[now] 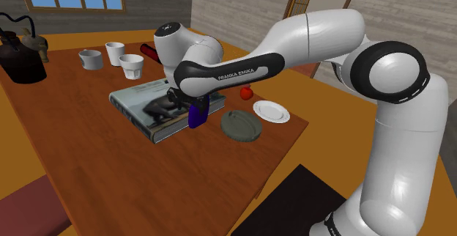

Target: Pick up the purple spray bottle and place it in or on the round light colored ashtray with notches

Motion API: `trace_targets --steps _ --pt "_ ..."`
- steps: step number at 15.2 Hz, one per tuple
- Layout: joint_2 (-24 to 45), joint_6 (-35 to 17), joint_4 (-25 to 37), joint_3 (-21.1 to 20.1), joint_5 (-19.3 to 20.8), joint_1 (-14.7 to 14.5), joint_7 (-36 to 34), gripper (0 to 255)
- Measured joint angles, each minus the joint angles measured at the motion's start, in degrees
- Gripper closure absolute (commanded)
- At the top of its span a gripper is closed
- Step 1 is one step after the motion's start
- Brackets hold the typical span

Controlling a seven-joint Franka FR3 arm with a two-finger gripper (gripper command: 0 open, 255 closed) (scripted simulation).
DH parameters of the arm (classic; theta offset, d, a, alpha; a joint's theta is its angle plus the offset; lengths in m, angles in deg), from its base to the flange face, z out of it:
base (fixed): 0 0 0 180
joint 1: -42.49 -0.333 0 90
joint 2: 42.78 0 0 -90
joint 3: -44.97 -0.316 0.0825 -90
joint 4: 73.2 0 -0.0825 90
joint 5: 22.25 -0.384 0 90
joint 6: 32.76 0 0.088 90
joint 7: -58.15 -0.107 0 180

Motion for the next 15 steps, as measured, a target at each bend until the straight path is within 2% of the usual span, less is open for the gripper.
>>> trace_targets --steps 4,5,15 --pt "0.0 -0.2 -0.2 0.0 0.0 0.0 -0.1 0" --pt "0.0 -0.2 -0.2 0.0 0.0 0.0 -0.1 255" --pt "-0.1 -0.2 -0.2 0.0 0.0 0.0 -0.1 255"
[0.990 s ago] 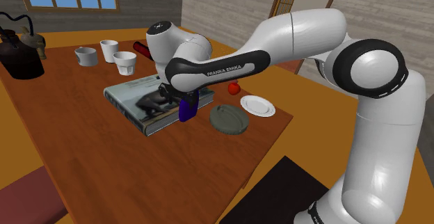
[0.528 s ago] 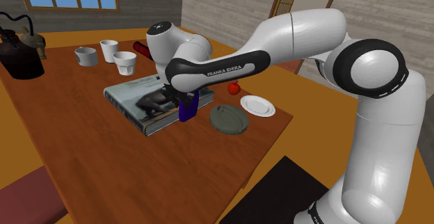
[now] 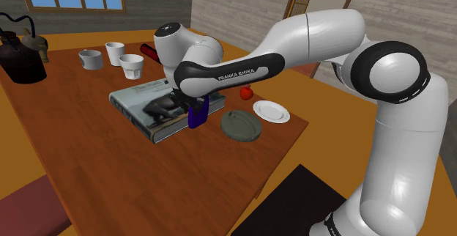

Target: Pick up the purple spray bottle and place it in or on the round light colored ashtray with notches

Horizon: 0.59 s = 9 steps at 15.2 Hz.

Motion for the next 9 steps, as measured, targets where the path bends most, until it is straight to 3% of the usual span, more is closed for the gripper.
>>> trace_targets --steps 9 --pt "-1.5 4.6 3.8 -0.5 -1.4 0.0 2.4 255"
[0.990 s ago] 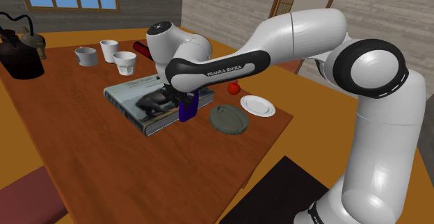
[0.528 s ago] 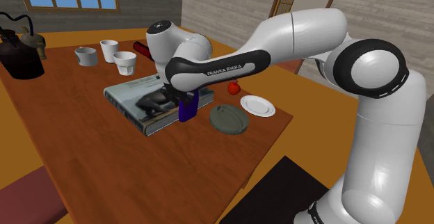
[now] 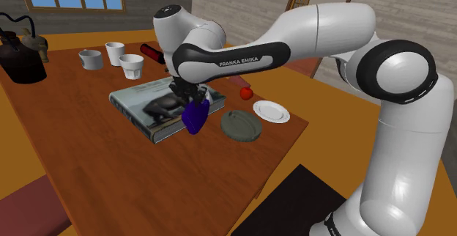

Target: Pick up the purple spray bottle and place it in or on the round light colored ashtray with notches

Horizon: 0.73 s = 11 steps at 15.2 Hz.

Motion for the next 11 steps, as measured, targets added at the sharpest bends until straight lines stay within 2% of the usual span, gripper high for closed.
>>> trace_targets --steps 11 --pt "-1.0 6.9 6.6 -0.5 -1.1 -0.7 2.9 255"
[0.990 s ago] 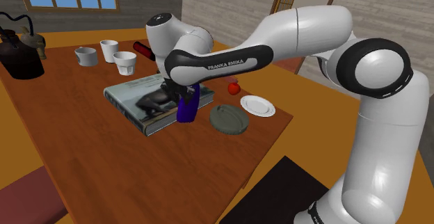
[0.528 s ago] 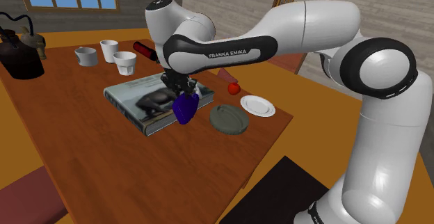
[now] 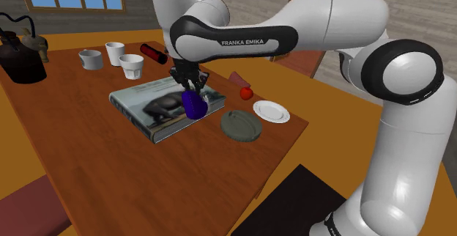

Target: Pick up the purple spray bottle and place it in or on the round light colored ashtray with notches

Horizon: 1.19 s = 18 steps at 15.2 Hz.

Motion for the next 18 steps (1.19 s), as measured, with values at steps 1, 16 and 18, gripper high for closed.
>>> trace_targets --steps 1,16,18 --pt "-1.2 -0.7 -1.6 -0.1 -0.5 0.8 0.3 255" --pt "-32.3 -19.5 -40.7 5.9 -13.7 13.3 15.6 255" --pt "-32.4 -21.2 -42.1 6.0 -13.5 13.4 15.5 255"
